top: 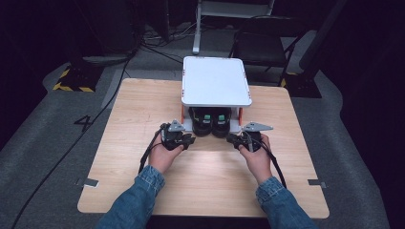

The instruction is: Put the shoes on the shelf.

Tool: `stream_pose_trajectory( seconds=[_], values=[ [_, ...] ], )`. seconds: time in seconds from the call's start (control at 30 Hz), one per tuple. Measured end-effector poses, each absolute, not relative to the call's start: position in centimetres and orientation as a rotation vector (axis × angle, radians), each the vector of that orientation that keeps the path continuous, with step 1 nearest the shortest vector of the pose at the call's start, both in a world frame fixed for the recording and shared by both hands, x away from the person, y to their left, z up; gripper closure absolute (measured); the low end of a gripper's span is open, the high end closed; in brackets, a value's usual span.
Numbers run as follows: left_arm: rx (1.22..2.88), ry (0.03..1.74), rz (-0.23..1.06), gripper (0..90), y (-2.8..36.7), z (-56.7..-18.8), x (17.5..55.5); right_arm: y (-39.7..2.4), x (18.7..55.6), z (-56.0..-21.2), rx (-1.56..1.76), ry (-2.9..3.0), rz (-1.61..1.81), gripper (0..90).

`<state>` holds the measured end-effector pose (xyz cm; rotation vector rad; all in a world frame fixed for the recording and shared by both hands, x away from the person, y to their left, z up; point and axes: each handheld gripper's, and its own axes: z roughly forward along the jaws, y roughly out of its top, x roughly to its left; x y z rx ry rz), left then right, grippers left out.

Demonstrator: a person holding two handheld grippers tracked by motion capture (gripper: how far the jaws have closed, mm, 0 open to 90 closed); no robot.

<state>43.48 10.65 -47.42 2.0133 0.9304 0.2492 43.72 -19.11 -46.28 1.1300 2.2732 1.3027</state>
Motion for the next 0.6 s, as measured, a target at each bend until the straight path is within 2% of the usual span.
stream_pose_trajectory(
  seconds=[0.13, 0.27, 0.37, 0.6],
  values=[
    [1.989, 0.931, 0.202, 79.2, 9.7, -48.2, 44.5, -18.6, 44.4, -47.1, 1.147, 2.282, 1.307, 83.3],
    [1.998, 0.915, 0.220, 81.5, 8.6, -48.6, 45.9, -18.4, 45.1, -48.1, 1.188, 2.274, 1.305, 84.3],
    [2.007, 0.949, 0.200, 87.4, 8.3, -48.5, 47.3, -18.3, 45.6, -48.5, 1.197, 2.251, 1.288, 86.4],
    [1.978, 0.965, 0.233, 83.0, 7.7, -49.1, 49.3, -18.6, 47.0, -48.5, 1.218, 2.201, 1.306, 86.2]
  ],
)
